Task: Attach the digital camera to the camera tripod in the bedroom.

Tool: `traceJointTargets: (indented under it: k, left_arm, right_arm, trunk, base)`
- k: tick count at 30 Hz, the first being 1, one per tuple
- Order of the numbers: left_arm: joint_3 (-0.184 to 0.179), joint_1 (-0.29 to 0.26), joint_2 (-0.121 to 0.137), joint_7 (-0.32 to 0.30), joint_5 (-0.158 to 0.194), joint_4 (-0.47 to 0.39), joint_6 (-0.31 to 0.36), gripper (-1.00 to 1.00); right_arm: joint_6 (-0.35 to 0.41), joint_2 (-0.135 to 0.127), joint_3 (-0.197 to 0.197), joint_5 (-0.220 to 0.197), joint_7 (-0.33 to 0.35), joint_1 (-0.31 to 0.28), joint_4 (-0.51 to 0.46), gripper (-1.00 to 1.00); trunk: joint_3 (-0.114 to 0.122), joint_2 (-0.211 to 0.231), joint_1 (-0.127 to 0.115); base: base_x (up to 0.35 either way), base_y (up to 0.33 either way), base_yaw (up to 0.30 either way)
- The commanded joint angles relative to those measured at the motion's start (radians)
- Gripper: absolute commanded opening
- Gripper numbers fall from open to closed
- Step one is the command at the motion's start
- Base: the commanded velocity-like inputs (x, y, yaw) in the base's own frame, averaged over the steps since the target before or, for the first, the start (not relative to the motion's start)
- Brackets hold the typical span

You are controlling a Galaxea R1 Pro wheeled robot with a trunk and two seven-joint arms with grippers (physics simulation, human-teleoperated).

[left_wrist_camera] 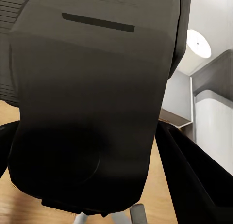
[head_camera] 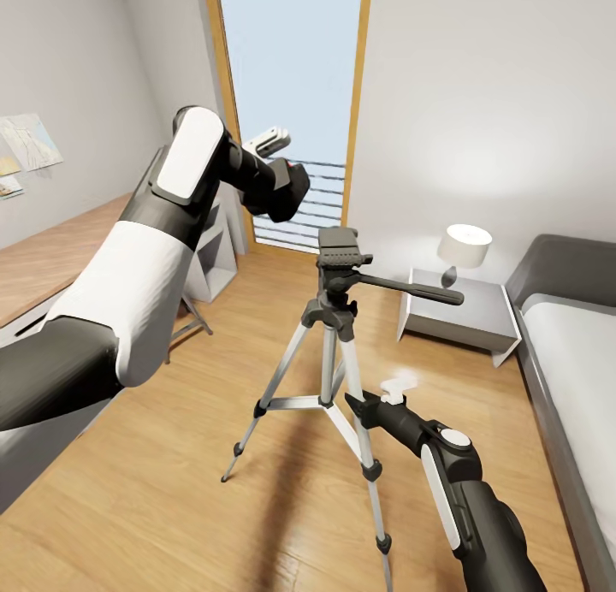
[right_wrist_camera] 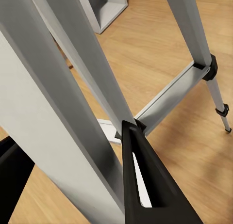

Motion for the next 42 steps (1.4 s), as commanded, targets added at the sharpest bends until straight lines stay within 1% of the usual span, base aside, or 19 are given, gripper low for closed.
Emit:
traceJointTargets:
  k: [1,8,10,13,15,16,17,18,19,22,23,26,30,36,39,42]
  left_arm:
    - [-0.002,-0.001,0.0,0.006,0.009,-0.002,0.001,-1.0]
    - [-0.011,-0.001,-0.001,-0.006,0.008,-0.008,-0.02,-1.0]
    - [-0.014,-0.001,-0.001,-0.019,0.01,-0.008,-0.023,-1.0]
    - [-0.018,-0.001,0.0,-0.1,0.011,-0.005,-0.027,-1.0]
    - [-0.021,-0.001,0.001,-0.171,0.009,-0.004,-0.029,-1.0]
    - [-0.022,-0.001,0.002,-0.212,0.007,-0.003,-0.03,-1.0]
    - [-0.023,-0.001,0.004,-0.298,0.003,-0.002,-0.031,-1.0]
    - [-0.024,-0.001,0.006,-0.341,-0.001,-0.001,-0.032,-1.0]
    - [-0.025,-0.001,0.011,-0.457,-0.018,0.001,-0.036,-1.0]
    - [-0.027,-0.001,0.014,-0.534,-0.049,0.004,-0.044,-1.0]
    - [-0.027,-0.001,0.014,-0.563,-0.073,0.005,-0.056,-1.0]
    - [-0.028,-0.001,0.014,-0.59,-0.105,0.006,-0.08,-1.0]
    - [-0.029,-0.002,0.014,-0.61,-0.135,0.01,-0.114,-1.0]
    - [-0.03,-0.001,0.017,-0.623,-0.155,0.008,-0.131,-1.0]
    - [-0.031,0.001,0.017,-0.625,-0.18,0.004,-0.134,-1.0]
    - [-0.033,0.002,0.015,-0.617,-0.195,-0.014,-0.136,-1.0]
  right_arm:
    - [0.006,0.001,-0.003,0.017,0.009,0.0,0.046,-1.0]
    - [0.006,0.001,-0.003,0.017,0.009,0.0,0.046,-1.0]
    - [0.006,0.001,-0.003,0.017,0.009,0.0,0.046,-1.0]
    - [0.006,0.001,-0.003,0.017,0.009,0.0,0.046,-1.0]
    - [0.006,0.001,-0.003,0.017,0.009,0.0,0.046,-1.0]
    - [0.006,0.001,-0.003,0.017,0.009,0.0,0.044,-1.0]
    - [0.006,0.001,-0.003,0.017,0.009,0.0,0.042,-1.0]
    - [0.006,0.001,-0.003,0.017,0.009,0.0,0.042,-1.0]
    - [0.006,0.001,-0.003,0.017,0.009,0.0,0.04,-1.0]
    - [0.006,0.001,-0.004,0.017,0.009,0.0,0.039,-1.0]
    - [0.006,0.001,-0.004,0.017,0.009,0.0,0.039,-1.0]
    - [0.006,0.001,-0.004,0.017,0.009,0.0,0.039,-1.0]
    - [0.006,0.001,-0.004,0.017,0.009,0.0,0.039,-1.0]
    - [0.006,0.001,-0.004,0.017,0.009,0.0,0.039,-1.0]
    - [0.006,0.001,-0.004,0.017,0.009,0.0,0.04,-1.0]
    - [0.006,0.001,-0.004,0.017,0.009,0.0,0.04,-1.0]
  trunk:
    - [-0.002,-0.002,0.001]
    - [-0.002,-0.002,0.001]
    - [-0.002,-0.002,0.001]
    - [-0.002,-0.002,0.001]
    - [-0.002,-0.002,0.001]
    - [-0.002,-0.002,0.001]
    - [-0.002,-0.002,0.001]
    - [-0.002,-0.002,0.001]
    - [-0.002,-0.002,0.001]
    - [-0.002,-0.002,0.001]
    - [-0.002,-0.002,0.001]
    - [-0.002,-0.002,0.001]
    - [-0.002,-0.002,0.001]
    - [-0.002,-0.002,0.001]
    - [-0.002,-0.002,0.001]
    - [-0.002,-0.002,0.001]
  base:
    - [0.0,0.0,0.0]
    - [0.0,0.0,0.0]
    - [0.0,0.0,0.0]
    - [0.0,0.0,0.0]
    - [0.0,0.0,0.0]
    - [0.0,0.0,0.0]
    - [0.0,0.0,0.0]
    - [0.0,0.0,0.0]
    - [0.0,0.0,0.0]
    - [0.0,0.0,0.0]
    - [0.0,0.0,0.0]
    - [0.0,0.0,0.0]
    - [0.0,0.0,0.0]
    - [0.0,0.0,0.0]
    - [0.0,0.0,0.0]
    - [0.0,0.0,0.0]
